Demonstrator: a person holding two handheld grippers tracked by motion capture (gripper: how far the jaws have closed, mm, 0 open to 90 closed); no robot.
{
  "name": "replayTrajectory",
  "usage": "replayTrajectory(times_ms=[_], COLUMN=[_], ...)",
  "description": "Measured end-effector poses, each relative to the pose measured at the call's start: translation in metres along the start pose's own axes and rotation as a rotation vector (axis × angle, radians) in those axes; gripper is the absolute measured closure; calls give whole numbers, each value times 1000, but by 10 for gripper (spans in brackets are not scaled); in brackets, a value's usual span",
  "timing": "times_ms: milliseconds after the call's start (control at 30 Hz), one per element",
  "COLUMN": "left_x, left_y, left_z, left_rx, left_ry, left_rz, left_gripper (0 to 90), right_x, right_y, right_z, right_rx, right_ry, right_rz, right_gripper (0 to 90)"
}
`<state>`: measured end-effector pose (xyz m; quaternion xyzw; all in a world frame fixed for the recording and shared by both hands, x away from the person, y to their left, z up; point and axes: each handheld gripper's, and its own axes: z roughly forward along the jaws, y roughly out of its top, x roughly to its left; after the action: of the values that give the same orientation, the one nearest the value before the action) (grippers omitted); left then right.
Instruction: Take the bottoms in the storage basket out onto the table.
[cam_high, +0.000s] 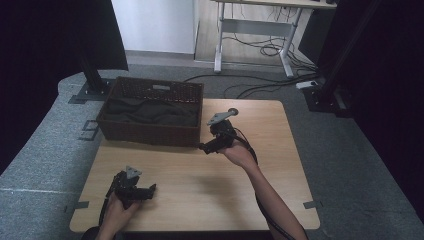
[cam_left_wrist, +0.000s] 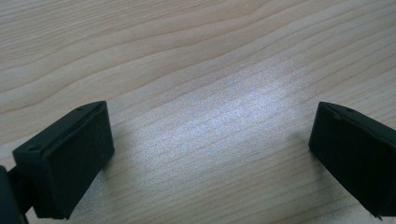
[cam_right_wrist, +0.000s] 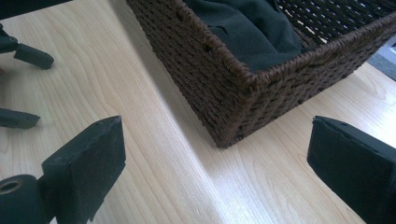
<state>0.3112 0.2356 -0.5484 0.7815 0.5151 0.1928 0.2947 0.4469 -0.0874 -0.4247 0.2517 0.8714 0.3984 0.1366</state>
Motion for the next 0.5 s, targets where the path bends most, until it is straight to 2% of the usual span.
replayTrajectory(times_ms=[500], left_x=[0], left_y=[0], left_z=[0], left_rx=[0], left_ry=[0], left_rz=[0], left_gripper=[0], right_x=[-1], right_y=[12], right_z=[13], right_rx=[9], right_ry=[13], right_rz=[-2], right_gripper=[45])
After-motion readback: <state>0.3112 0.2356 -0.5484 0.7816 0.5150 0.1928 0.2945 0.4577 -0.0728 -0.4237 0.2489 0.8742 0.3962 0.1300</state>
